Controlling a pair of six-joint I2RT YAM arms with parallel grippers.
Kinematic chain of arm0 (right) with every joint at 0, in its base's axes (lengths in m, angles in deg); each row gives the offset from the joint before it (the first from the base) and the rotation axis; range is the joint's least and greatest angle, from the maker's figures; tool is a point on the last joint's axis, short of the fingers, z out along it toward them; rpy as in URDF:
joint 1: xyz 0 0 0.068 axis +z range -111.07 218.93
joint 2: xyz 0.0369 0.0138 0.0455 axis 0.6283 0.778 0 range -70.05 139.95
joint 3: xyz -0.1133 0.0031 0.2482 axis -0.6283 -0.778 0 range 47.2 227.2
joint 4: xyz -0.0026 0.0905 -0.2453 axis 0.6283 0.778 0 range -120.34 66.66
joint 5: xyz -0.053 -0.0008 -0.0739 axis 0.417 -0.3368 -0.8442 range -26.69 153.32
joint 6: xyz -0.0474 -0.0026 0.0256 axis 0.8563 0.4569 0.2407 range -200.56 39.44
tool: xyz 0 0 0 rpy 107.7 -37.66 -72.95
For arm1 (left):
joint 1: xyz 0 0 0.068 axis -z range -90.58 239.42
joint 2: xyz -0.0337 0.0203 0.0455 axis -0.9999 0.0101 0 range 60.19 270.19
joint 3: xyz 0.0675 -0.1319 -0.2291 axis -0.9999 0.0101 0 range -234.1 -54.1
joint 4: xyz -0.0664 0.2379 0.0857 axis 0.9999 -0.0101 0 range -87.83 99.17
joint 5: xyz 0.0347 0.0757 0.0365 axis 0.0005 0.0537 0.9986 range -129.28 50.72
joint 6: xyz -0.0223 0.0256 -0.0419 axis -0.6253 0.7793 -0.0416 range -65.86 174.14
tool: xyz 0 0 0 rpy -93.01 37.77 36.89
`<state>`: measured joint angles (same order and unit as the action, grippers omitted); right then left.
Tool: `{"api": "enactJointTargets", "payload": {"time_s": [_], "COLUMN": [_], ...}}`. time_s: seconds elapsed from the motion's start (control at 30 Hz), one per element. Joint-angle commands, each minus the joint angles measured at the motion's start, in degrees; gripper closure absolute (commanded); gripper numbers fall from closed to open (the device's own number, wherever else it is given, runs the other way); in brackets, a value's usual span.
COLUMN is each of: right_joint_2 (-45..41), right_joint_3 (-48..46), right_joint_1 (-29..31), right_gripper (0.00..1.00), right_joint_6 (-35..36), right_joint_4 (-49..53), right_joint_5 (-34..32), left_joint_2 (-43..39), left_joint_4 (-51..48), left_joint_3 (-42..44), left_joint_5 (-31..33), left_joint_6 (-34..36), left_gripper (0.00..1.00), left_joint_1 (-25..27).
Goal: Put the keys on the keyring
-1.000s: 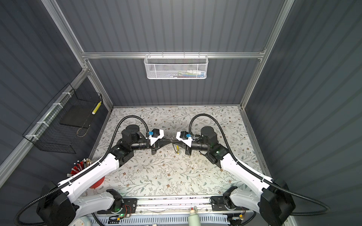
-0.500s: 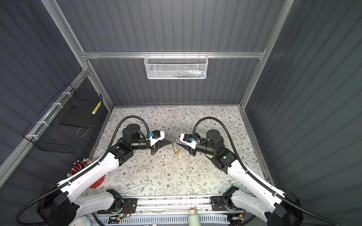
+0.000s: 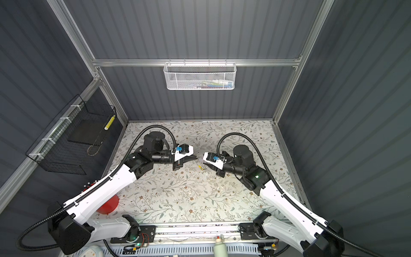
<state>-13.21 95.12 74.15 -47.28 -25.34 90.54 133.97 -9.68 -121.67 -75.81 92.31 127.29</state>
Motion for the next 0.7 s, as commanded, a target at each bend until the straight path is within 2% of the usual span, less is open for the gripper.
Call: {"api": "enactJointTargets", "payload": {"time_s": [0.0,0.47,0.67], "right_joint_2": [0.3,4.6,5.6], "right_joint_3": [2.2,3.8,4.1], "right_joint_1": [0.8,3.7,3.7], "right_gripper": [0.71,0.75,0.83], "right_joint_6": [1.5,1.6,0.1], "right_joint_4": [1.4,-1.2,-2.9], "right_joint_5": [-0.8,-2.3,-1.5], "left_joint_2": [1.4,4.2,3.9], "left_joint_4": [-10.6,-16.7,-17.2], "left_joint_3": [-4.6,-9.8,-9.4], "left_joint_5": [2.7,3.5,3.9], "left_joint_6": [4.0,4.5,4.6], "left_gripper": [1.00,1.00,1.00], "left_joint_1": [0.5,2.7,3.0]}}
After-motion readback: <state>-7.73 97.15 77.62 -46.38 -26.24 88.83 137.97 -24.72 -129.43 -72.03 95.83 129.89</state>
